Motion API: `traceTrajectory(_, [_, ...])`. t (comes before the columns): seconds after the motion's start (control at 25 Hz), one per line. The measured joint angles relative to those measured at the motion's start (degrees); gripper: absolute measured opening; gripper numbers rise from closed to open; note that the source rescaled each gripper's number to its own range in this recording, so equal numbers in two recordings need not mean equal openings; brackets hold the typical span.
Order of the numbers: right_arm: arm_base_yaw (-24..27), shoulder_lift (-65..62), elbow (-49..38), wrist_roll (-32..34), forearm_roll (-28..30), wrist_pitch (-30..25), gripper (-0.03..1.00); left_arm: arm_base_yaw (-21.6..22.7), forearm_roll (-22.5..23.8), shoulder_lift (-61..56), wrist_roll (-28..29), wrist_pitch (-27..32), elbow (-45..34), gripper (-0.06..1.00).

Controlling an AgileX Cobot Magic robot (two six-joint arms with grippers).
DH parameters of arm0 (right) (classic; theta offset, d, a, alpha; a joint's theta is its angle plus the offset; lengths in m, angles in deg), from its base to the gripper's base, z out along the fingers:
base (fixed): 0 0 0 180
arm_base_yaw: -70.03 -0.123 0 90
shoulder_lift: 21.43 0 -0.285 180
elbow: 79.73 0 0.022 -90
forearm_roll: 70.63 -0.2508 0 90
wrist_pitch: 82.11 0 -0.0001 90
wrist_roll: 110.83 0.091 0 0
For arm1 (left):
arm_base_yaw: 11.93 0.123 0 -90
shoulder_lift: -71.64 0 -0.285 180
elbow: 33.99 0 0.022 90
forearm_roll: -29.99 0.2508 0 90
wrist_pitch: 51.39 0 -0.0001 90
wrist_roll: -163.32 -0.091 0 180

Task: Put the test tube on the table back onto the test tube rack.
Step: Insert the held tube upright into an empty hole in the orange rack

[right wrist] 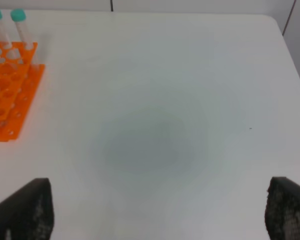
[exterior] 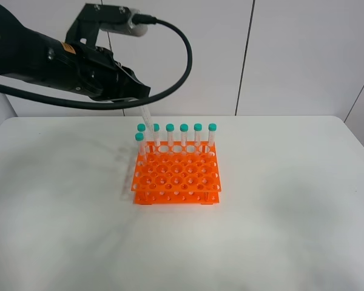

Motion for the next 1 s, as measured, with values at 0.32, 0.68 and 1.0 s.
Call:
traceTrajectory(0.32, [0.00,0.00,0.00,0.02,0.00,0.00,0.91,0.07,0.00,8.51,-0.11,-3.02,-0.06,0.00])
traceTrajectory(0.68, [0.00,0.00,0.00,0.02,0.00,0.00,0.91,0.07,0.00,12.55,-0.11,-7.66,2.21,0.00])
traceTrajectory(1.0, [0.00,0.00,0.00,0.02,0.00,0.00,0.91,0.35,0.00,16.46,-0.11,-8.12,5.35,0.00])
